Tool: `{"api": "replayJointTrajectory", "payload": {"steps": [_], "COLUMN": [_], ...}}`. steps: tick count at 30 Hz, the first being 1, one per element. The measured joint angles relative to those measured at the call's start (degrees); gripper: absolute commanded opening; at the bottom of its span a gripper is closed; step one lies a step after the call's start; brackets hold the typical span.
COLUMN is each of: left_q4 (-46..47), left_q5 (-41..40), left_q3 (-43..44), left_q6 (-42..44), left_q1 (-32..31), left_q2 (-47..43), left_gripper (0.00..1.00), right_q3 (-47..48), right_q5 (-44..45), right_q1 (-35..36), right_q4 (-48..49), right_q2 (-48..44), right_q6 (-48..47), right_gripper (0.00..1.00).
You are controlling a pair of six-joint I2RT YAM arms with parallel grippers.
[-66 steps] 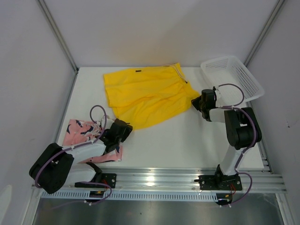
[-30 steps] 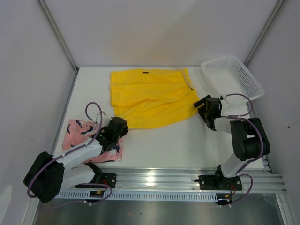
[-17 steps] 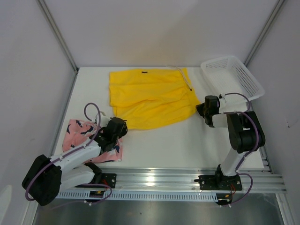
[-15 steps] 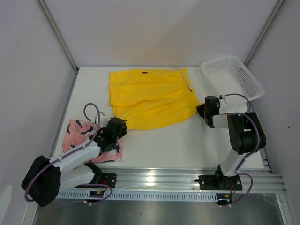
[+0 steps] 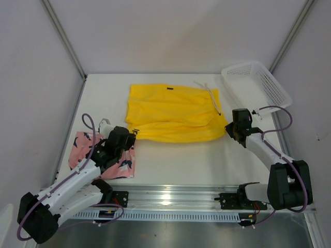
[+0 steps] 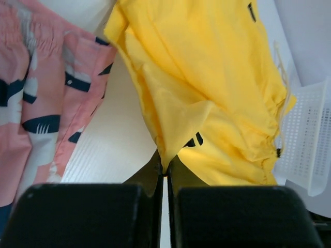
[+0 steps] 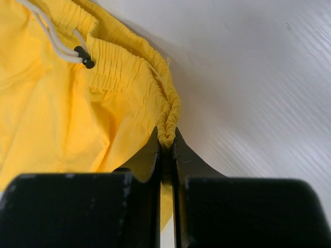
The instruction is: Fold and stack the shorts
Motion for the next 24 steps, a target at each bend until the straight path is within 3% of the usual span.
{"api": "replayJointTrajectory", "payload": {"steps": [6,15,24], "left_q4": [-4.2,-9.7,-10.3], "left_q5": [2.8,3.8,7.4], "left_q3": [10.8,19.6,30.1], "left_q6": [3.2,6.4,10.7], "left_q1": [4.4,6.5,14.9], "left_q2": [5.3,5.8,13.3], "left_gripper": [0.0,0.0,0.0], "right_q3": [12.1,18.5,32.1], "right_q5": [2.0,3.0,2.6], "right_q1": [1.5,2.5,2.6], "right_q4": [-16.7,-24.2,-27.2], "right_q2": [1.3,-2.7,4.0], "right_q6": [0.6,1.6,3.2], "right_gripper": [0.0,0.0,0.0]}}
